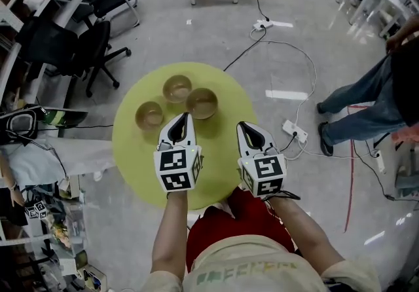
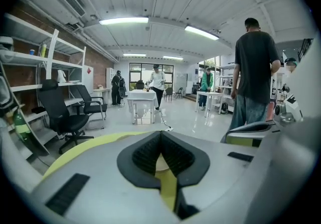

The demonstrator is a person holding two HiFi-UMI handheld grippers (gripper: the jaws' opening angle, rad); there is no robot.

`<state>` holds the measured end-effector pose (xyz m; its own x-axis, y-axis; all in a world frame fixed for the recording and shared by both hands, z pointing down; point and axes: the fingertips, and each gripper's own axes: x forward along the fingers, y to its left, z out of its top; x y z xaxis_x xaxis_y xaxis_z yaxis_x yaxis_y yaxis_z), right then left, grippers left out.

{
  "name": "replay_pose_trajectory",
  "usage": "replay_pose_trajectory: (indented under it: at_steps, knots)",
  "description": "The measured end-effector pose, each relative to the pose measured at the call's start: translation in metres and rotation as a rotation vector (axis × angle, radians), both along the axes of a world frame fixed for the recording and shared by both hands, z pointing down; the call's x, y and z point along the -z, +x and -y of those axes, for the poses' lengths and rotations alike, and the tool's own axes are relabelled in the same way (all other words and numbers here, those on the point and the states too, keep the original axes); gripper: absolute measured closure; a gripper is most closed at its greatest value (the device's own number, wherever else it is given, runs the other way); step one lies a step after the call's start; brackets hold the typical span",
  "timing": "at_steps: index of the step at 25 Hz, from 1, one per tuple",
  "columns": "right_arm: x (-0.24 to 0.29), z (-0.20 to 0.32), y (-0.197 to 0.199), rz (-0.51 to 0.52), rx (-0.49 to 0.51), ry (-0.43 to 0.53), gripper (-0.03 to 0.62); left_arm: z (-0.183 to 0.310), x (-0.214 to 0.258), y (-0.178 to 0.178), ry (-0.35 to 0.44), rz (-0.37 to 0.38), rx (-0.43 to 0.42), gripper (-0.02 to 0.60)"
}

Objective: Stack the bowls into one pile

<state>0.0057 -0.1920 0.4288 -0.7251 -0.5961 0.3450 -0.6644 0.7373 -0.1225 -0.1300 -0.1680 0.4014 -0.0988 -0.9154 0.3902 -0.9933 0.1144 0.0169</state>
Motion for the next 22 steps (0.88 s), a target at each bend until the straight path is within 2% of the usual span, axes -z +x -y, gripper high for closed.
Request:
replay_pose_trajectory:
  at_steps: [22]
  knots:
    - [0.048, -0.105, -0.008, 0.030, -0.028, 0.124, 0.559, -0.120, 0.032, -0.006, 0.077, -0.020, -0.020, 0.558]
